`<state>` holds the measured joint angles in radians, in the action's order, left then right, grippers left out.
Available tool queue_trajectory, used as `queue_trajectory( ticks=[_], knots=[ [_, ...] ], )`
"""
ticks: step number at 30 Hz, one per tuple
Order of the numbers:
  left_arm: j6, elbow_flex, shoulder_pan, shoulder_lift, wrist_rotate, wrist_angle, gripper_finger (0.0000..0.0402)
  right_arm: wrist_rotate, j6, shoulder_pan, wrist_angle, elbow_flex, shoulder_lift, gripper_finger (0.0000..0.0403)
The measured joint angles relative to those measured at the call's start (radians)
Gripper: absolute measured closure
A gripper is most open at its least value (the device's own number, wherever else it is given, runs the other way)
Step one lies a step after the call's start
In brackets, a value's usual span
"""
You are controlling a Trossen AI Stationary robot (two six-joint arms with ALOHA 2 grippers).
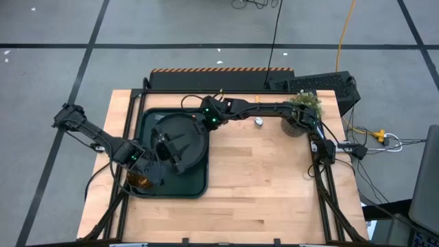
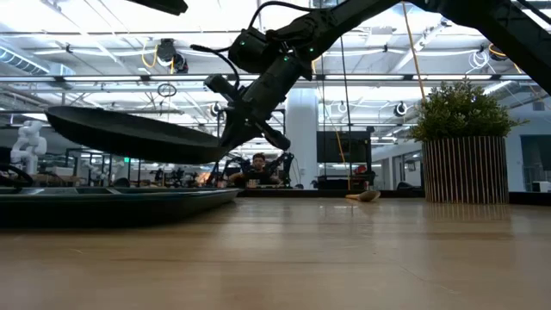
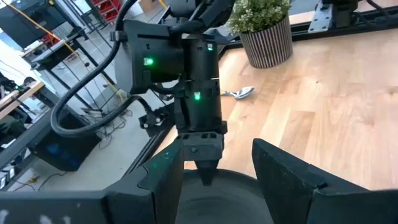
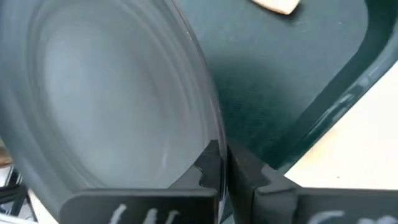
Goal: Pick and place plate/cup/fork/spoon on tray
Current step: Put the black plate on the black tray
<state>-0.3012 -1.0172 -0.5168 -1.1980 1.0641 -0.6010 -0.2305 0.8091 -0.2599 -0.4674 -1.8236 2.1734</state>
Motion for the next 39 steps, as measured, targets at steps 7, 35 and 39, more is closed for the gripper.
queue_trajectory(
  ticks=[7,35,39],
  knots=[
    [0.004,0.0,-0.012,0.0,0.0,0.0,0.0208,-0.064,0.099,0.008,0.092,0.002,0.069,0.0403],
    [-0.062,-0.001,-0.031,0.002,-0.043,-0.061,0.0208,-0.077,0.14,-0.003,0.125,0.062,0.111,0.0403],
    [-0.062,-0.001,-0.034,0.001,-0.043,-0.061,0.0208,-0.088,0.144,-0.003,0.181,0.078,0.111,0.0401]
  ],
)
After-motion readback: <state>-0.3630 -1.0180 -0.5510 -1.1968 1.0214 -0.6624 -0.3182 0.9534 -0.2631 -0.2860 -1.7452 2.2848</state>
